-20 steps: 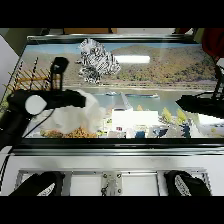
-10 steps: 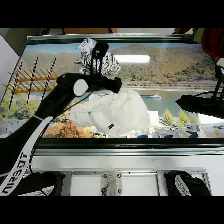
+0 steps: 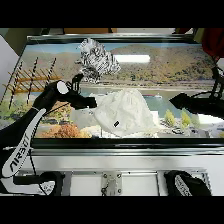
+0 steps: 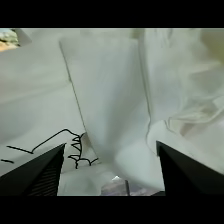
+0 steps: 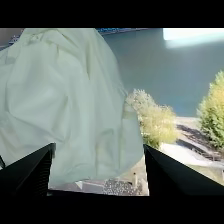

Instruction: Fold the clothes and pants, and hang the long-sleeved shirts on hangers.

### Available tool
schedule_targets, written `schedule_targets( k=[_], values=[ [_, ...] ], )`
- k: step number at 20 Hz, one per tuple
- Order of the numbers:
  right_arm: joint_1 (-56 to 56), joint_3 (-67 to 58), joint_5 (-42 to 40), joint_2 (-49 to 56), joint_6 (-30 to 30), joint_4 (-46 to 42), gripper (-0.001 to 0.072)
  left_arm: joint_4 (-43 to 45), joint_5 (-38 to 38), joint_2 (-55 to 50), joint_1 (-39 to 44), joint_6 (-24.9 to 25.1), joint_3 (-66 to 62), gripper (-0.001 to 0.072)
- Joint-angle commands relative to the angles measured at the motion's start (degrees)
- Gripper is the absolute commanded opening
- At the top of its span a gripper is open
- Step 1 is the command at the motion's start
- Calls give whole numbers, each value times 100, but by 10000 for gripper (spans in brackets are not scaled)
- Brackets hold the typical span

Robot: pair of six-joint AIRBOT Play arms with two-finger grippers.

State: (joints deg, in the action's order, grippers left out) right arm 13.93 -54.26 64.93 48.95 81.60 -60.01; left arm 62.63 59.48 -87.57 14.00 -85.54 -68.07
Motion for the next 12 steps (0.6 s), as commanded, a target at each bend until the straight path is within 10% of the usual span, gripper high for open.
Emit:
schedule_targets(
  k=[1,7,9,12],
  values=[
    [4,234,4,302,4,-273,607,-577,55,-573,83,326,42,623],
    [-146,1377,-306,1449,2,-249,607,-564,131,-1121,376,304,-890,590],
    [-413,1449,-533,1993,0,-118,607,-560,138,-1119,376,306,-955,236],
    [-916,1447,-1119,2610,2,273,607,-562,212,-1117,339,308,-955,11]
  ],
)
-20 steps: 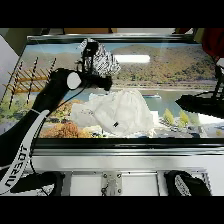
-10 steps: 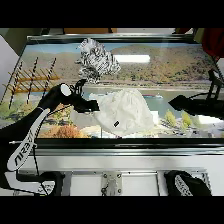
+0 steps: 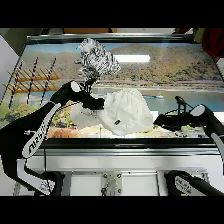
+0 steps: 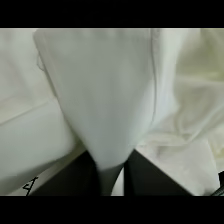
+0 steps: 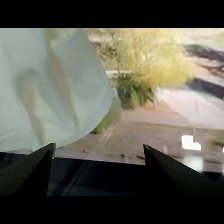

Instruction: Fold the clothes and pants, and hang the long-sleeved shirts on hangers.

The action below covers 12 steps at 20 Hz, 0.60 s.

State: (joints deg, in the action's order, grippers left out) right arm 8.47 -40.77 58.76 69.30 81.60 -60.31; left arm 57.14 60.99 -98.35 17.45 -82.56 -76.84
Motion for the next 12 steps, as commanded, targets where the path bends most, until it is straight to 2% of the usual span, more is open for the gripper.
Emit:
schedule_targets(
  k=[1,4,5,7,8,12],
  values=[
    [-522,94,-708,719,0,435,607,-17,63,-39,-7,11,-83,11],
    [-820,0,-997,942,0,555,604,-24,105,-15,-4,9,-98,11],
    [-870,-44,-1058,957,-4,553,557,-24,101,33,-4,9,-98,11],
    [-879,-166,-1093,946,-101,551,183,-22,44,267,-17,9,-101,11],
    [-879,-293,-1027,885,-249,531,18,-24,-7,481,-46,9,-103,11],
    [-852,-1895,-168,-83,-282,-271,11,-33,116,1639,-376,9,-1147,11]
  ],
)
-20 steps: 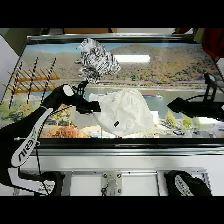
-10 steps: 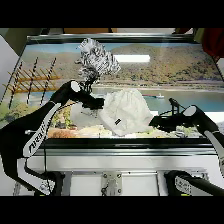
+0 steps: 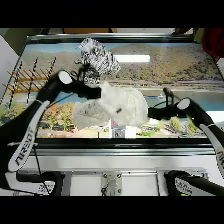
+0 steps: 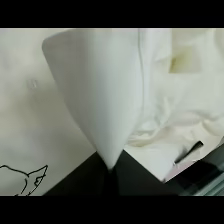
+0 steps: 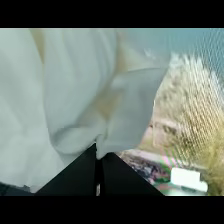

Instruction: Fold the clothes and pants, and hang the long-sleeved shirts on hangers.

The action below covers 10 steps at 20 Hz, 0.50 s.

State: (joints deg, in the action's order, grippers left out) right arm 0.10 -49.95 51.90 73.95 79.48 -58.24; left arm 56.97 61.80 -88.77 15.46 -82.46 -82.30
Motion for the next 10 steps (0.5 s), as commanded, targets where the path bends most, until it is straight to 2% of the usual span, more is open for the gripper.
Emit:
schedule_targets(
  k=[1,3,6,8,10],
  values=[
    [-17,-1602,820,-868,-70,-638,11,-15,44,1049,-232,-2,-1102,11],
    [-17,-3010,1248,-1497,-63,-654,11,-13,42,1676,-238,-4,-2146,11],
    [-17,-4618,1283,-2253,24,-400,11,4,-81,2387,118,4,-3388,11],
    [-20,-5324,1233,-2634,94,-389,11,55,-442,2815,468,127,-3589,11],
    [-17,-5648,1064,-2920,297,-393,10,61,-1128,3303,776,282,-3268,11]
  ],
)
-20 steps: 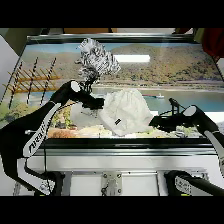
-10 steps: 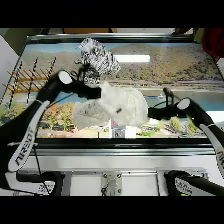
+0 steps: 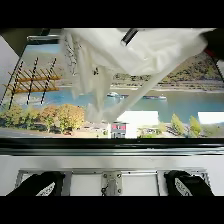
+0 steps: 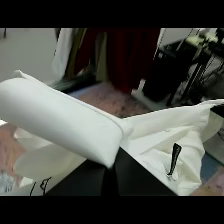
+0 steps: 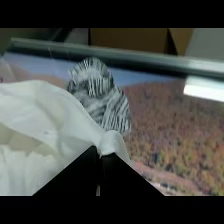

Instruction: Fold the clothes and pants, and hang the long-sleeved shirts on hangers.

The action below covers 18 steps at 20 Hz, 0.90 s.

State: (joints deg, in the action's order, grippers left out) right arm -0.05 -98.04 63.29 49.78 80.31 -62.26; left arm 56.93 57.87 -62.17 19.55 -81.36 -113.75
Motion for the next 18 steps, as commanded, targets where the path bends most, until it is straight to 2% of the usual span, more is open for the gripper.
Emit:
schedule_targets(
  k=[1,3,6,9,12,15,18],
  values=[
    [-2,-861,-184,-623,286,11,11,166,-1060,839,472,170,103,11],
    [-2,-861,-146,-671,522,-20,10,675,-1482,1095,612,85,557,11],
    [-4,-850,297,-354,962,-109,10,1069,-1421,1110,372,-531,1244,11],
    [-4,-841,1207,389,975,-197,10,1049,-431,675,-138,-984,1893,11],
    [-15,-330,1974,1088,946,-866,10,1047,955,133,-219,-1021,2793,11],
    [-13,1069,1851,1314,883,-1443,11,1051,1176,50,323,-999,4210,11],
    [-15,2433,1150,1567,890,-1403,11,1043,887,-31,1051,-1019,5357,11]
  ],
)
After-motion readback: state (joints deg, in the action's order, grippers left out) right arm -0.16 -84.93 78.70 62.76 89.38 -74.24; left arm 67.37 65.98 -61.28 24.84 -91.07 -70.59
